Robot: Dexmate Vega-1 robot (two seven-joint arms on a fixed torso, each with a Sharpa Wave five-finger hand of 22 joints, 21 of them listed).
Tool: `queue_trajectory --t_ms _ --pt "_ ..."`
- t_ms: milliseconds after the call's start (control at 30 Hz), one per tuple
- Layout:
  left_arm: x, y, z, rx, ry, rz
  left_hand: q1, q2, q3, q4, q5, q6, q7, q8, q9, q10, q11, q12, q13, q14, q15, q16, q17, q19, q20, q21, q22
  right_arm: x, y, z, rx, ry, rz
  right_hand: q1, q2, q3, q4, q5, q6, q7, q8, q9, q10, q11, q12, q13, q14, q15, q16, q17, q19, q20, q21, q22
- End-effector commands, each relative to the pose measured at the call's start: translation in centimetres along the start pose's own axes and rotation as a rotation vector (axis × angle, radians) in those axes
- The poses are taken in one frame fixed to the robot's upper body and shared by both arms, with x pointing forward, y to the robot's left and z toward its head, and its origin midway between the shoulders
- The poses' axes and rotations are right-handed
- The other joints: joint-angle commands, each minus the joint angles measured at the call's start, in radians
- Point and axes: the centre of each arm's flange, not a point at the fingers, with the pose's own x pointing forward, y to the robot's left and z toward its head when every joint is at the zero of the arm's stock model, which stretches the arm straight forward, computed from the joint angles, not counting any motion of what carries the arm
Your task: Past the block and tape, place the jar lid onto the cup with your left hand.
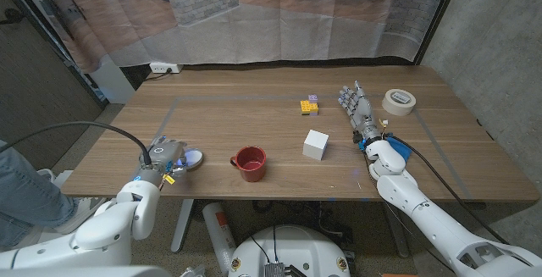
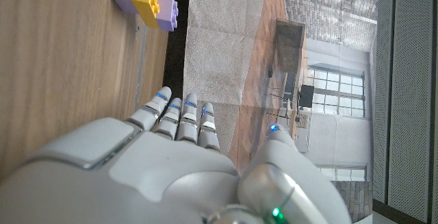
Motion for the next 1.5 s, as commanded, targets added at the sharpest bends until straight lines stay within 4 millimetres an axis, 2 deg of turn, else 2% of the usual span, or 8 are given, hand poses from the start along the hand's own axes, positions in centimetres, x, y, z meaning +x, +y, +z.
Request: queue_trajectory --t_ms 33,967,1100,1500 --pt "0.4 1.2 0.2 0.006 -0.016 0.031 0.003 0.008 0.008 -0.003 -0.004 0.113 0.002 0.005 0.005 0.012 -0.001 -0.002 0.003 0.011 -0.110 -0.003 0.004 0.004 0.004 0.003 0.003 0.0 -0.2 0.2 0.004 -0.006 -0.007 -0.003 0.001 -0.004 -0.003 0.006 0.005 0.000 0.005 0.002 0.005 0.002 0.000 0.002 0.008 0.003 0.000 0.006 0.006 0.003 -0.004 0.005" --pt "1.3 3.4 0.6 -0.047 -0.105 0.180 -0.004 0.005 0.013 0.000 -0.017 0.123 -0.012 0.003 0.006 0.022 -0.013 -0.004 0.004 0.011 -0.120 -0.004 0.006 0.002 0.000 0.000 0.003 0.4 -0.9 0.4 0.004 -0.017 -0.021 -0.003 0.003 -0.006 -0.004 0.007 0.007 0.001 0.005 0.002 0.007 0.003 0.000 0.002 0.008 0.002 -0.001 0.006 0.007 0.003 -0.008 0.006" --pt "1.6 3.5 0.6 -0.053 -0.119 0.189 -0.005 0.005 0.014 0.001 -0.018 0.123 -0.014 0.002 0.006 0.021 -0.009 -0.005 0.004 0.010 -0.121 -0.005 0.006 0.000 0.000 -0.001 0.003 0.4 -0.9 0.5 0.005 -0.020 -0.022 -0.003 0.003 -0.006 -0.004 0.007 0.006 0.001 0.005 0.002 0.007 0.004 0.000 0.002 0.008 0.001 -0.001 0.006 0.008 0.003 -0.008 0.006" --pt "2.2 3.6 0.4 -0.092 -0.185 0.245 -0.009 0.002 0.018 0.002 -0.024 0.127 -0.018 -0.001 0.006 0.021 -0.020 -0.007 0.005 0.006 -0.143 -0.007 0.006 -0.005 0.001 -0.003 0.004 0.3 -0.6 0.4 0.006 -0.021 -0.035 -0.004 0.004 -0.007 -0.005 0.008 0.006 0.002 0.004 0.002 0.008 0.002 0.000 0.002 0.008 0.001 -0.001 0.006 0.008 0.004 -0.010 0.006"
